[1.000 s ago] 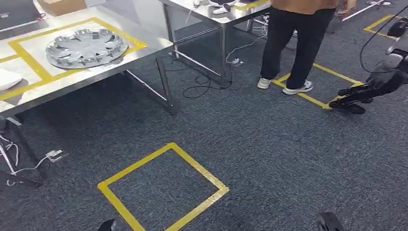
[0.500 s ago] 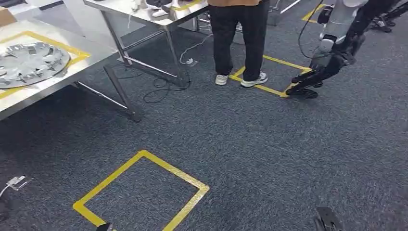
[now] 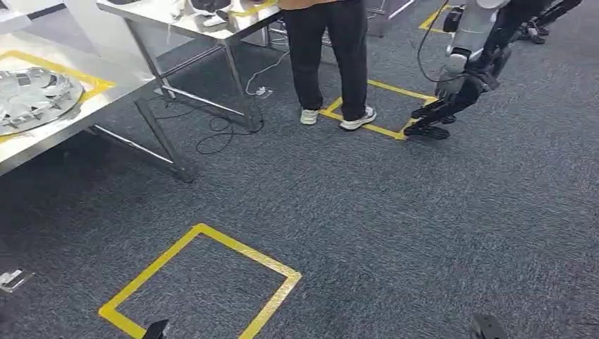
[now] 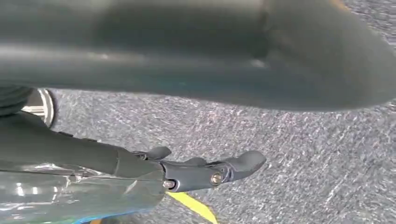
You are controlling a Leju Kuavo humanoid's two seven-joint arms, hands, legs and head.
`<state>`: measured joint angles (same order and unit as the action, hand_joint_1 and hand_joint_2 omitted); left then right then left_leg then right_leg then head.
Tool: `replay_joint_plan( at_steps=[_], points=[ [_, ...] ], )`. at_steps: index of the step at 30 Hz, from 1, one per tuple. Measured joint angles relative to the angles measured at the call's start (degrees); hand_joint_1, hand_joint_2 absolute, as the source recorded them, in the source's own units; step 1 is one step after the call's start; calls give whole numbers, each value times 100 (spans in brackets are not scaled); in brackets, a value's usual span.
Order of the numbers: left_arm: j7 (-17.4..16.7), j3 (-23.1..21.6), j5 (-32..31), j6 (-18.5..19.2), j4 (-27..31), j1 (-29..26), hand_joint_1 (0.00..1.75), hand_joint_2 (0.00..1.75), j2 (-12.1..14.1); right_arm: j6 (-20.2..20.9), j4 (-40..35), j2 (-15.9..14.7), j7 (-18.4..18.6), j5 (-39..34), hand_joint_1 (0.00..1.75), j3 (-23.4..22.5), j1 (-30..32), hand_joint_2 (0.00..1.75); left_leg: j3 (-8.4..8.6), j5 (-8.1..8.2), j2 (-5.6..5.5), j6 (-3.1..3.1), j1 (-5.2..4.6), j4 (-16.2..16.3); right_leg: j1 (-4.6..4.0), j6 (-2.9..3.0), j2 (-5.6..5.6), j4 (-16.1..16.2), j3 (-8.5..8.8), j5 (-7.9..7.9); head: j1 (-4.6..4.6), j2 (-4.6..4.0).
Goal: Take the parts from the cabinet and place them on the table.
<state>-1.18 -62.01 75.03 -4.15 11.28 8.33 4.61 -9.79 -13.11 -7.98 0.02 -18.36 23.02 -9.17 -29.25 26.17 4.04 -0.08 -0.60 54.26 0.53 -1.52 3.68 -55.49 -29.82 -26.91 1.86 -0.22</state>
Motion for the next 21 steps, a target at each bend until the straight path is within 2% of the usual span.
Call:
replay_joint_plan(
  at_steps=[2,3,4,5,6,8,9,10,11,12,13,14,15,16,17,18,19,20,21],
  points=[
    [9,0,15,-2,0,-4,0,0,0,0,0,0,29,5,0,2,8,0,4,-20,104,-33,-2,-22,-7,61,-97,-25,0,16,-97,0],
    [9,0,15,-2,0,-5,0,0,2,0,4,0,39,2,0,4,21,0,11,-17,163,-47,-1,-14,-10,88,-154,-18,-5,31,-112,0],
    [11,0,15,-2,0,-3,0,0,2,0,7,0,39,5,0,4,20,0,-4,63,48,-106,25,52,20,136,-194,7,5,62,-114,0],
    [15,-2,15,-2,0,-5,0,0,2,0,7,0,39,5,0,4,6,0,-83,217,-187,-133,45,249,20,158,-241,7,-12,73,-152,0],
    [17,-2,18,-2,0,-12,0,0,0,0,7,0,37,5,0,4,-17,0,-262,451,-296,-149,58,645,20,185,-282,7,-29,88,-184,0],
    [17,-2,22,-2,0,-37,0,0,-7,0,7,0,37,4,0,4,-37,0,-759,880,-348,-168,60,1656,7,215,-397,7,-66,104,-250,0],
    [17,-2,31,-2,0,-48,0,0,-11,0,7,0,39,2,0,4,-29,0,-940,945,-350,-163,60,1987,0,226,-459,7,-75,112,-280,0],
    [17,-2,33,0,0,-54,0,0,-13,0,7,0,42,2,0,6,-21,0,-959,844,-355,-146,58,1971,-4,225,-525,7,-75,116,-298,0],
    [17,-2,33,-2,0,-54,0,0,-15,0,7,0,42,-4,0,7,-21,0,-838,630,-364,-120,55,1689,-6,226,-586,7,-70,120,-313,0],
    [17,-2,35,-2,0,-53,0,0,-15,0,7,0,39,-6,0,7,-24,0,-613,355,-393,-83,52,1205,-7,224,-652,7,-61,124,-333,0],
    [26,-2,39,-2,0,-48,0,0,-7,0,7,0,37,-6,0,7,-28,0,-330,79,-482,-42,51,621,-7,218,-712,7,-51,128,-359,0],
    [33,-2,44,-4,0,-43,0,0,4,0,7,0,37,-6,0,7,-29,0,-115,-61,-708,1,51,164,3,204,-757,7,-58,137,-374,0],
    [33,-2,50,-9,0,-39,0,0,9,0,7,0,37,-6,0,7,-38,0,-80,-34,-759,-1,54,3,-33,182,-804,-13,-81,128,-384,0],
    [35,-2,50,-9,0,-28,0,0,11,0,7,0,35,-9,0,7,-31,0,-84,-47,-688,-20,43,13,-13,147,-832,-5,-96,149,-373,0],
    [35,-2,55,-9,0,-15,0,0,7,0,9,0,37,-9,0,7,-23,0,-85,-40,-669,-10,31,19,1,115,-875,7,-107,149,-363,0],
    [35,-2,57,-9,0,-17,0,0,2,0,9,0,41,-13,0,9,-19,0,-81,-48,-633,7,24,10,12,80,-915,22,-106,169,-363,0],
    [35,-2,55,-9,0,-17,0,0,-4,-2,9,0,48,-24,0,9,-16,0,-58,-90,-564,52,74,-72,-16,39,-939,20,-187,157,-352,0],
    [37,-2,55,-4,0,-13,0,0,-15,-4,9,0,48,-44,0,11,-11,0,-40,-108,-493,85,82,-105,-9,41,-740,-135,-210,27,-344,0],
    [39,-2,55,-4,0,-16,0,0,-13,-9,9,0,51,-59,0,13,-25,0,-51,-107,-458,110,81,-105,-10,29,-580,-495,-356,-213,-278,0]
  ],
)
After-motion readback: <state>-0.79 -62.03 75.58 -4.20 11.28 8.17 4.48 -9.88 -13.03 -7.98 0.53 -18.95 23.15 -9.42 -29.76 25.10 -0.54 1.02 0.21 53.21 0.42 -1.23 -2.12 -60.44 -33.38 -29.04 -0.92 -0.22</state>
